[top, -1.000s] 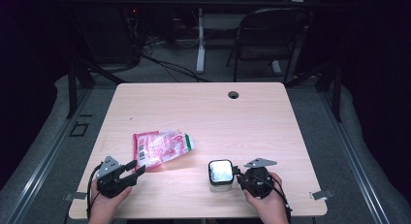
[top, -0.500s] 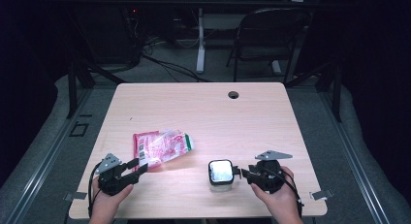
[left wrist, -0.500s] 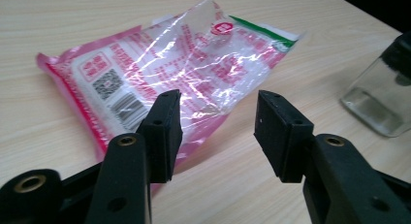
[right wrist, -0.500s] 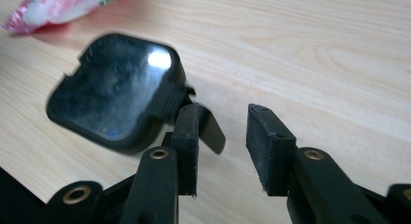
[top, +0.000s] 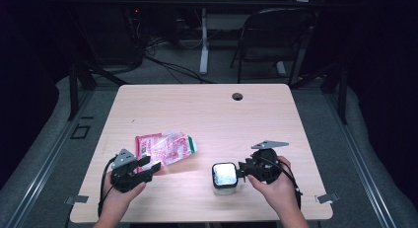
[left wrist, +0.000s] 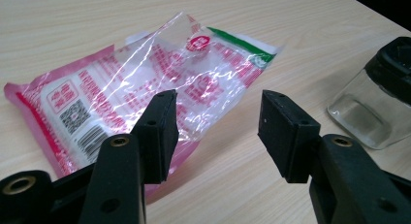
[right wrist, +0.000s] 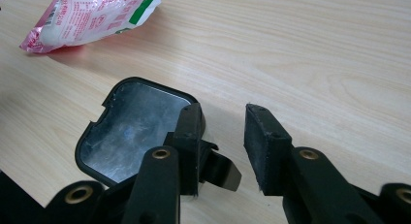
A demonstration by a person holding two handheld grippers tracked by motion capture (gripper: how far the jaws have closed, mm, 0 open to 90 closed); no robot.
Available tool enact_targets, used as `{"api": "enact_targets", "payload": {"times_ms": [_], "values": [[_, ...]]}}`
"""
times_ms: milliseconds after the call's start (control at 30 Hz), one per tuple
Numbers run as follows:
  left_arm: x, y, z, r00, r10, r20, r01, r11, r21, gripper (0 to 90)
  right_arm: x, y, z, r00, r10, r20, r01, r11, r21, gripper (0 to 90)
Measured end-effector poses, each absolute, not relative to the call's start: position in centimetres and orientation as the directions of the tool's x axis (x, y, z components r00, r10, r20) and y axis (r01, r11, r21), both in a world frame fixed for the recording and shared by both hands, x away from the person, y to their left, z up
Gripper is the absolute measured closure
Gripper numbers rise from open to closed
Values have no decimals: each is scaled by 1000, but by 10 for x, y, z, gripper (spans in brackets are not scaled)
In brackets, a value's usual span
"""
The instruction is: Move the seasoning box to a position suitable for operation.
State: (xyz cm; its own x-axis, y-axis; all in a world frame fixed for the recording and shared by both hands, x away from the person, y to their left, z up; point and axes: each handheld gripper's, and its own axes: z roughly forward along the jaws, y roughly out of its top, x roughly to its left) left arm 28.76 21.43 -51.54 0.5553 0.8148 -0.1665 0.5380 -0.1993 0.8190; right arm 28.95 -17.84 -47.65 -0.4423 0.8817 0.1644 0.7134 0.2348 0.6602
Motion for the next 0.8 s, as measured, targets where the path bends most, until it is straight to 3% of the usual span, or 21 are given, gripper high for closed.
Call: {"api": "enact_targets", "payload": {"times_ms": [300,800], "values": [[287,182,-504,624,771,-126,515,-285,809,595,288,-175,-478,-431,879,204,739,215,638,714],[277,122,-517,743,654,-141,500,-403,766,812,287,-182,-486,-412,872,263,762,172,624,795]]}}
